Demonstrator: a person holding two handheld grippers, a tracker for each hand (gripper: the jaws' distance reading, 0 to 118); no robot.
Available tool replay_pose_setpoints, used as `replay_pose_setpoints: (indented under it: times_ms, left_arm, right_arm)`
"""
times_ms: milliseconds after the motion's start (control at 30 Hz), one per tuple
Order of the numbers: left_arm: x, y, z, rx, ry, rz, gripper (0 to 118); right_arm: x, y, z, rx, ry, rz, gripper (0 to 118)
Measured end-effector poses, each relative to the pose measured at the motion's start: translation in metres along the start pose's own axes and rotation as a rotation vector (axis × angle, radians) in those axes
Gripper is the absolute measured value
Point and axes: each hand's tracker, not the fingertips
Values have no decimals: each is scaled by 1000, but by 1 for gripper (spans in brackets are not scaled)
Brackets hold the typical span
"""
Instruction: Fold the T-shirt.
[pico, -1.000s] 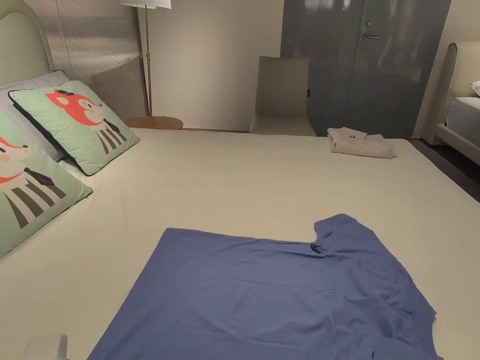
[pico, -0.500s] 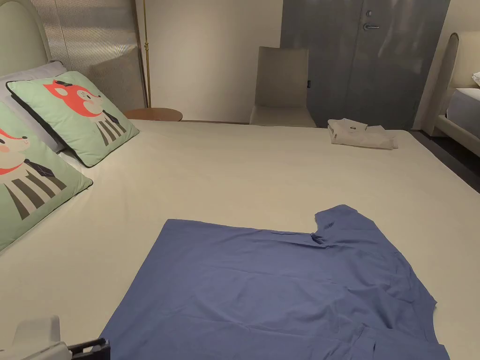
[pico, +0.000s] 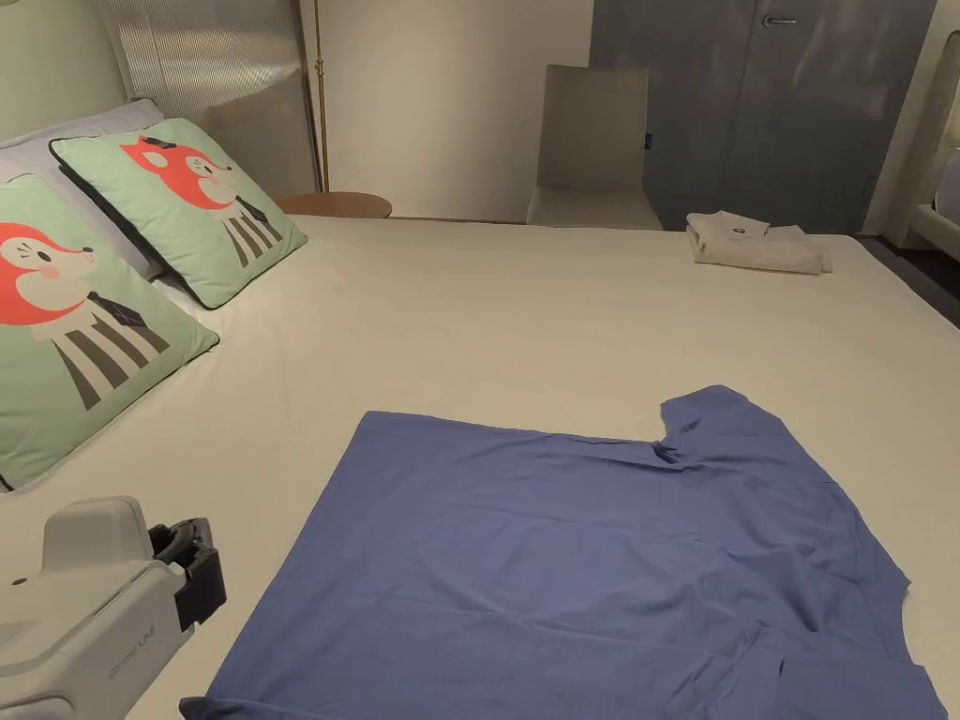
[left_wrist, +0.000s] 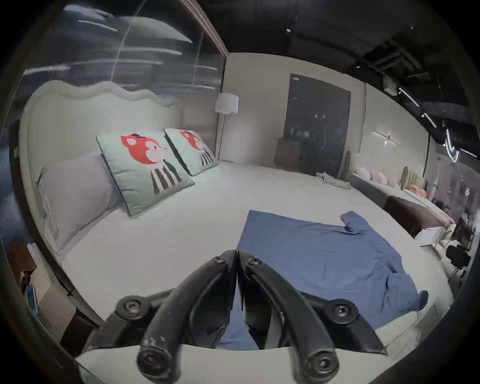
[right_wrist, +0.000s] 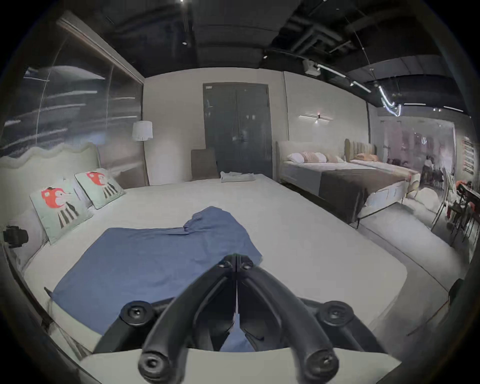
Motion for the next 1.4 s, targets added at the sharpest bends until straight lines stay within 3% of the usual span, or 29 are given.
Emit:
replay_pose_setpoints:
  times_ms: [167,200,300,333,367,567,700,767,800,833,867,933,1000,1033,1133,1167,1300,1367,1400]
  left_arm:
    - [-14,-20,-15,-106,-8,1,2]
    - [-18,-26,-19,-131,-10,-2,9]
    - [-35,-45,-30,-219,3,-12,93]
    - [-40,-51,-34,-260,-1,-10,112]
    - [-46,-60,-37,-296,-18,-16,107]
    - [-60,-97,-44,-358,-11,-101,107]
    - [-57,-103,-50,-361,-49,-113,89]
    - [-55,-103,-56,-385,-63,-135,72]
    - [-53,-104,-58,-394,-68,-148,57]
    - [-50,-104,-59,-400,-76,-165,34]
    - [-49,-104,-59,-403,-89,-175,22]
    - [-44,-103,-57,-404,-110,-189,10]
    - [-41,-102,-55,-402,-115,-198,7]
    - [-41,-101,-54,-399,-115,-198,7]
    - [-41,-97,-52,-382,-117,-172,6]
    - [-41,-96,-51,-377,-116,-161,6]
    - [-43,-93,-48,-366,-114,-129,6]
    - [-43,-92,-47,-365,-115,-117,6]
    - [-42,-91,-47,-365,-113,-113,6]
  right_arm:
    - [1,-11,-3,-27,0,16,1]
    - [1,-13,-3,-37,0,17,1]
    - [3,-19,-3,-63,-1,11,1]
    - [3,-21,-3,-69,-3,17,1]
    - [4,-23,-2,-76,-6,21,1]
    - [4,-31,-4,-109,-9,30,1]
    - [3,-36,-5,-128,-7,39,1]
    - [3,-39,-6,-138,-8,39,1]
    - [3,-40,-6,-142,-7,39,1]
    - [3,-40,-6,-147,-6,39,1]
    - [3,-41,-6,-151,-6,42,1]
    - [5,-44,-6,-165,-11,52,1]
    - [8,-47,-9,-210,-1,70,2]
    - [10,-50,-12,-251,4,78,17]
    - [17,-61,-20,-355,13,94,107]
    - [20,-66,-23,-390,15,96,112]
    - [26,-84,-30,-487,1,113,104]
    - [29,-91,-34,-501,16,99,73]
    - [31,-93,-35,-509,26,88,50]
